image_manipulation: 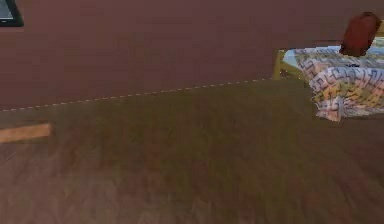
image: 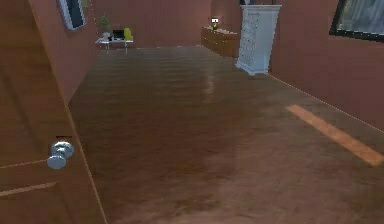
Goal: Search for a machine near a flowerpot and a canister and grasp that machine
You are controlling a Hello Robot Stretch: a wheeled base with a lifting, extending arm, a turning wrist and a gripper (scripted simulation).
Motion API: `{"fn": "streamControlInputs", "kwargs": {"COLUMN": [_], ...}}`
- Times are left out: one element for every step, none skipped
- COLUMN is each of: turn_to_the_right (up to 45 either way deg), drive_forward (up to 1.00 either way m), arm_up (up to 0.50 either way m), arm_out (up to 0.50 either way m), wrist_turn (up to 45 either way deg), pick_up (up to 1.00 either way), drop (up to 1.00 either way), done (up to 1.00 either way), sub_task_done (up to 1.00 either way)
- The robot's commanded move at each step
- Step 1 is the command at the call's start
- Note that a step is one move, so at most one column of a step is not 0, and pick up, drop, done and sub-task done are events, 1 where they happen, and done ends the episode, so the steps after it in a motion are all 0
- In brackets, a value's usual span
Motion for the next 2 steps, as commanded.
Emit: {"fn": "streamControlInputs", "kwargs": {"turn_to_the_right": [0.0,-6.0], "drive_forward": [1.0,0.0], "arm_up": [0.0,0.0], "arm_out": [0.0,0.0], "wrist_turn": [0.0,0.0], "pick_up": [0.0,0.0], "drop": [0.0,0.0], "done": [0.0,0.0], "sub_task_done": [0.0,0.0]}}
